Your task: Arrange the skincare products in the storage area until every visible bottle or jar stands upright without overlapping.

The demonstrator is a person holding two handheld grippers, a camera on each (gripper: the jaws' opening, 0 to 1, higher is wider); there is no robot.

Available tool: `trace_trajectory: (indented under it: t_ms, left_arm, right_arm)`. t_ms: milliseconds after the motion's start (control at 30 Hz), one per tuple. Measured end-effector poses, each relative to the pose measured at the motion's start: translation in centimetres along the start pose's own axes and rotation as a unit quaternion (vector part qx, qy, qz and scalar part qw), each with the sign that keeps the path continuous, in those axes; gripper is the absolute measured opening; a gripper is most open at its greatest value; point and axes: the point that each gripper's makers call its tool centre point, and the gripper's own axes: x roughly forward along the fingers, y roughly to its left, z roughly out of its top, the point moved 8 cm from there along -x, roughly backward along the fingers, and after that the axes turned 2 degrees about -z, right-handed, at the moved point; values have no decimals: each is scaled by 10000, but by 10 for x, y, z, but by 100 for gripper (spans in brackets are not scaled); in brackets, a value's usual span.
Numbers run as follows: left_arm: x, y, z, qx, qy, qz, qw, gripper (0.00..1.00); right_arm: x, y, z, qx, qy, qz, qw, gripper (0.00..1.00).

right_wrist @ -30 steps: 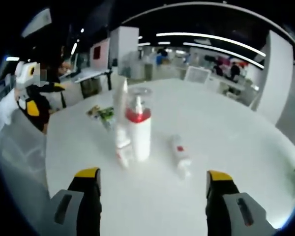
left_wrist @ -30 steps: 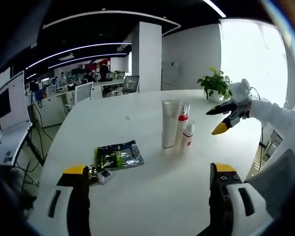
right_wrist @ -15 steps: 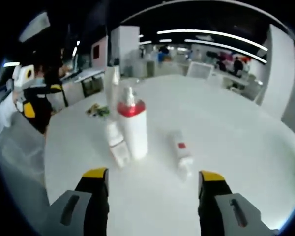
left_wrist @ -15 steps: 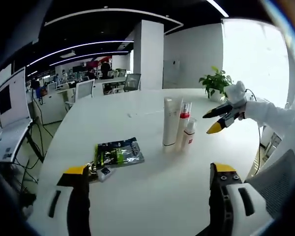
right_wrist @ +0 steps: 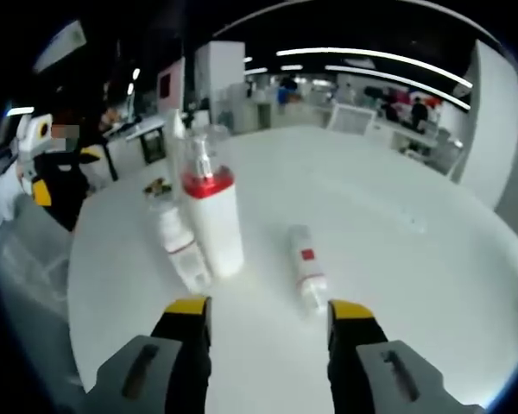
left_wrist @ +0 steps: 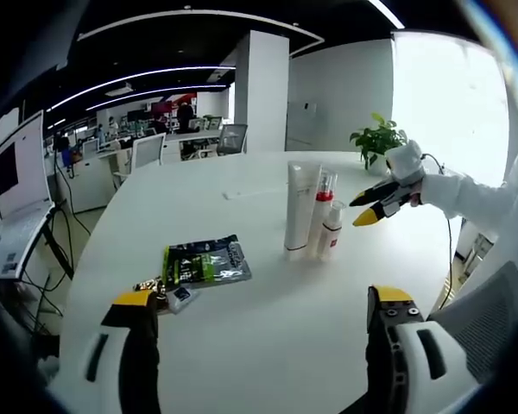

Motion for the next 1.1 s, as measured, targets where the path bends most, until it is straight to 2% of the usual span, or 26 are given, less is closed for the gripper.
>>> trace_trajectory:
  t_ms: [433, 733, 1100]
  left_arm:
    - [1, 3, -4, -67, 58, 37, 10000, 97]
    - [0, 0, -8, -147, 102, 73, 9998, 97]
    - [2, 6, -11, -174, 129, 88, 9997, 97]
  right_arm:
    - [15, -21, -12, -68, 186, -148, 9997, 45]
    - [25, -26, -17, -5, 300, -115, 9995, 43]
    - [41, -32, -19, -120, 517, -69, 9986, 41]
